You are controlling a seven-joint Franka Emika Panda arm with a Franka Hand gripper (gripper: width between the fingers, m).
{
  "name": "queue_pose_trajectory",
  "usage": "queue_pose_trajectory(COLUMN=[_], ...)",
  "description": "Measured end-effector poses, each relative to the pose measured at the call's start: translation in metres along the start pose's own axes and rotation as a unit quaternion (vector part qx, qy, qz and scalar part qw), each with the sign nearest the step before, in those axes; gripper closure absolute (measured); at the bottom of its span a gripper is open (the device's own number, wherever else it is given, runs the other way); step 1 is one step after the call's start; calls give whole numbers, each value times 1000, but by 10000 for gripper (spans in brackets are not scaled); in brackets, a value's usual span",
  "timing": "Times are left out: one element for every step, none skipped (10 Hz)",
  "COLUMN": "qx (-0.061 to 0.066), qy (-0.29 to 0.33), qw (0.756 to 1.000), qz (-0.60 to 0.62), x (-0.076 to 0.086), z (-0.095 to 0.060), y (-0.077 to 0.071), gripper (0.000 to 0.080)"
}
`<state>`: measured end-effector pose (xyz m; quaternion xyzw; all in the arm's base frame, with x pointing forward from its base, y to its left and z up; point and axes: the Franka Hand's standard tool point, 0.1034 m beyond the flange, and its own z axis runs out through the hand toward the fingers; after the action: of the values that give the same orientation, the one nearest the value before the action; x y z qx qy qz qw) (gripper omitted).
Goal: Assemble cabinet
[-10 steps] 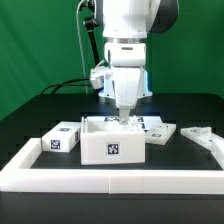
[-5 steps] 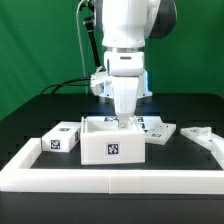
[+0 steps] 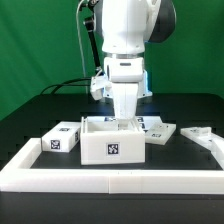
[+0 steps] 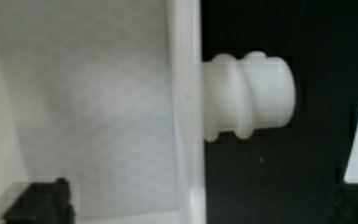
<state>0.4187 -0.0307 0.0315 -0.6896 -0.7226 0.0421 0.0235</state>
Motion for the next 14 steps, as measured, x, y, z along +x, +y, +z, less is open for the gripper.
queue_pose_trajectory(qx=[0, 1, 1, 1, 1, 1, 0, 0, 0, 0, 0, 0, -3, -8], qy=[0, 0, 0, 0, 0, 0, 0, 0, 0, 0, 0, 0, 0, 1], qw=[1000, 1000, 1000, 1000, 1000, 1000, 1000, 1000, 1000, 1000, 1000, 1000, 1000, 1000], qz=[0, 0, 0, 0, 0, 0, 0, 0, 0, 0, 0, 0, -3, -5], x=[0, 0, 0, 0, 0, 0, 0, 0, 0, 0, 0, 0, 5, 11], z=[0, 1, 1, 1, 1, 1, 1, 1, 1, 1, 1, 0, -2, -3], y=[0, 0, 0, 0, 0, 0, 0, 0, 0, 0, 0, 0, 6, 14], gripper=[226, 365, 500, 500, 685, 764, 764, 764, 764, 764, 764, 764, 764, 764])
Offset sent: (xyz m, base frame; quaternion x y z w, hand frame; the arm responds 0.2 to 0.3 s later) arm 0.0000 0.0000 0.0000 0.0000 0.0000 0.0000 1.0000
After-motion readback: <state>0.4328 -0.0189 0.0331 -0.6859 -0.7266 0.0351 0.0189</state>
